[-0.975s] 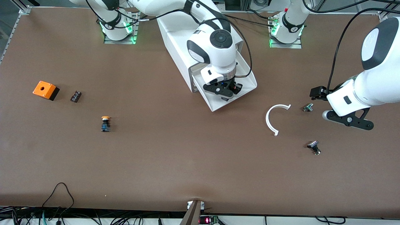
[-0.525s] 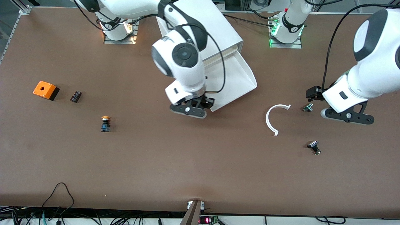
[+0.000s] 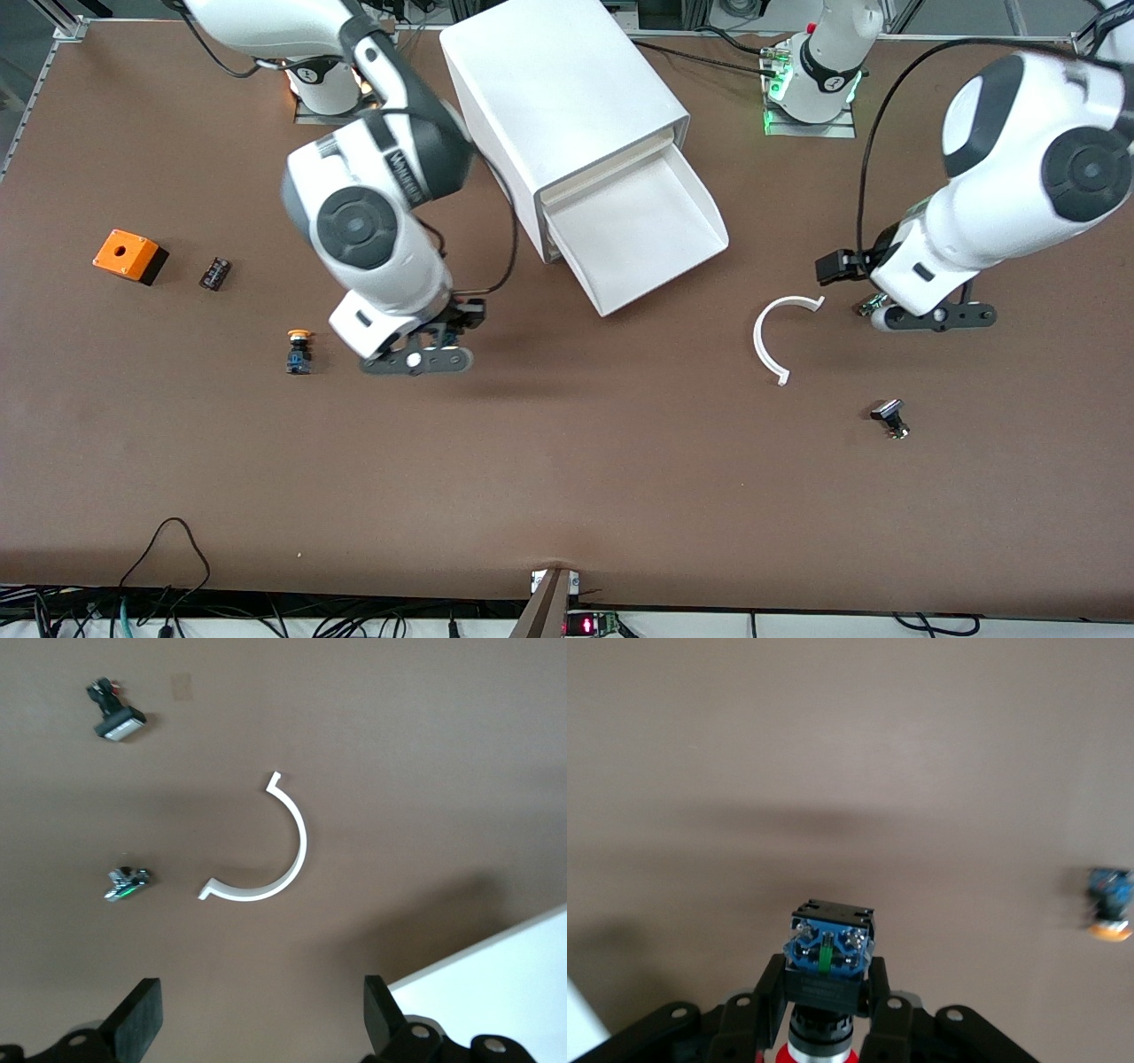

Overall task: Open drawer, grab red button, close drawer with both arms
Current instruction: 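Lift the red button out with the right gripper while the left gripper nears the drawer, then push the drawer shut with the left gripper while the right gripper lowers the button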

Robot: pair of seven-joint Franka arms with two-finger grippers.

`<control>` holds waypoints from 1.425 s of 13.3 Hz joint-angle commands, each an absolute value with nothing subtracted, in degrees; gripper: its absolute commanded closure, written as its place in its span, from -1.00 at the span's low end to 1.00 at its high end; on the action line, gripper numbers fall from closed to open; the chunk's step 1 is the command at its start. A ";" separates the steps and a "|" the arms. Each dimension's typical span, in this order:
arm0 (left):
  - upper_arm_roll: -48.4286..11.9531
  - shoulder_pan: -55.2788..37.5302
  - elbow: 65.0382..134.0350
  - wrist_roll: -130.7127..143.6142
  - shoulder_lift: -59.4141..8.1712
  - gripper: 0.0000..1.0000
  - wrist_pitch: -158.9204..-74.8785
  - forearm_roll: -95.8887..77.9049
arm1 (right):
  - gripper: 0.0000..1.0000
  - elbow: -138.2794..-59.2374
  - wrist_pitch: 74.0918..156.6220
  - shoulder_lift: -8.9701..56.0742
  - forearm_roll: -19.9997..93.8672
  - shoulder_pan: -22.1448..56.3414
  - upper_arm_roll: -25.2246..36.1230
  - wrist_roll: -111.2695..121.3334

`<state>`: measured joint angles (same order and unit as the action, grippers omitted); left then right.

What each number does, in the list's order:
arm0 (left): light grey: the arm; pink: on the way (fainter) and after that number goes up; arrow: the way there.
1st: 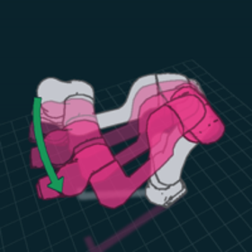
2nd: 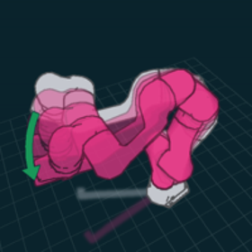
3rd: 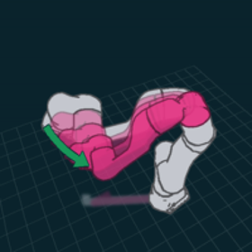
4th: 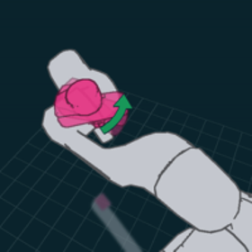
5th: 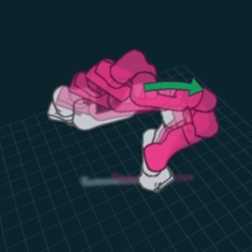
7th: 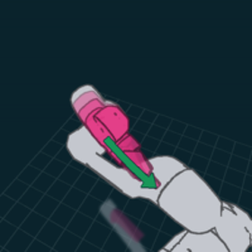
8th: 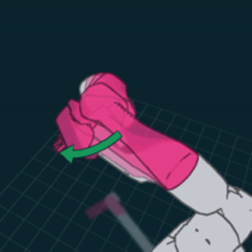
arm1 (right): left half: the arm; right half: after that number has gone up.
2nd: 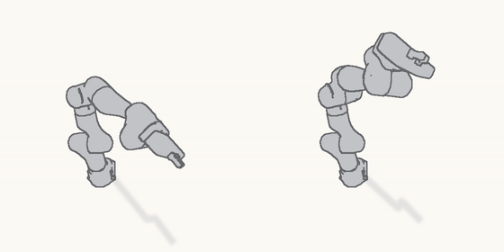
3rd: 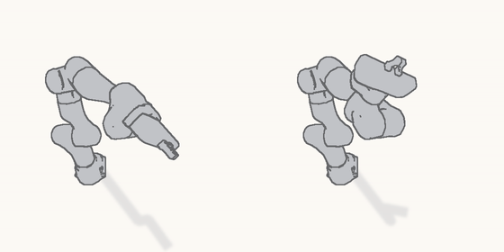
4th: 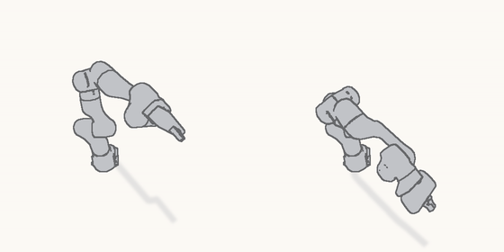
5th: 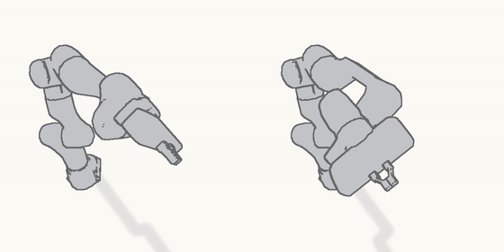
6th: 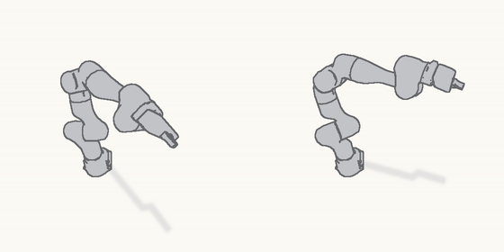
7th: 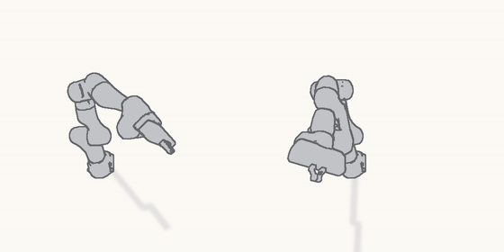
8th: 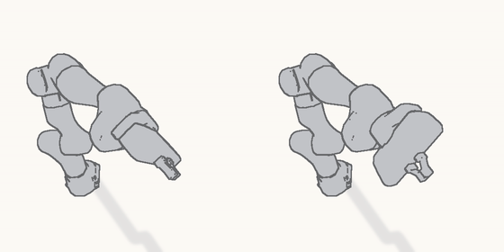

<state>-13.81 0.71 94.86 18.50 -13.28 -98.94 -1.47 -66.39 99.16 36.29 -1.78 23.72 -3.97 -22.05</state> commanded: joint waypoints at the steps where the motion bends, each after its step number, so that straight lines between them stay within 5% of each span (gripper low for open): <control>1: -16.78 -1.04 98.16 27.21 -16.68 -0.99 -106.67 -2.20 | 1.00 -83.54 107.72 27.61 0.17 17.86 -4.48 -12.16; 4: -17.23 -6.75 98.44 36.63 -20.65 -0.99 -112.05 -2.11 | 1.00 -97.26 119.33 23.91 0.18 12.75 -3.78 -3.36; 9: -17.23 -13.18 108.52 53.93 -21.62 -0.98 -127.14 0.35 | 1.00 -110.54 135.84 25.13 0.09 11.51 -1.32 -0.79; 12: -17.31 -14.93 109.69 60.35 -21.71 -0.98 -128.76 3.51 | 1.00 -113.99 141.68 26.98 0.09 9.67 -1.05 0.79; 13: -17.23 -15.81 110.21 61.69 -21.71 -0.98 -128.85 4.04 | 0.87 -113.99 141.68 27.16 0.09 9.49 -1.05 0.79; 16: -18.71 -16.26 111.18 63.63 -21.45 -0.98 -128.76 4.13 | -0.70 -113.91 141.68 27.25 0.09 8.09 -1.05 0.79; 17: -19.24 -16.00 111.70 63.72 -21.36 -0.98 -128.67 4.04 | -0.99 -113.82 141.59 27.16 0.09 7.82 -1.05 0.70; 19: -21.52 -15.82 112.41 63.72 -21.36 -0.98 -128.32 3.35 | -0.99 -113.47 140.80 25.59 0.18 7.73 -0.97 -0.18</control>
<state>-19.30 -15.88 109.83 62.40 -22.99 -128.18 2.90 -113.07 141.13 27.81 -0.72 8.45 -0.55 -0.75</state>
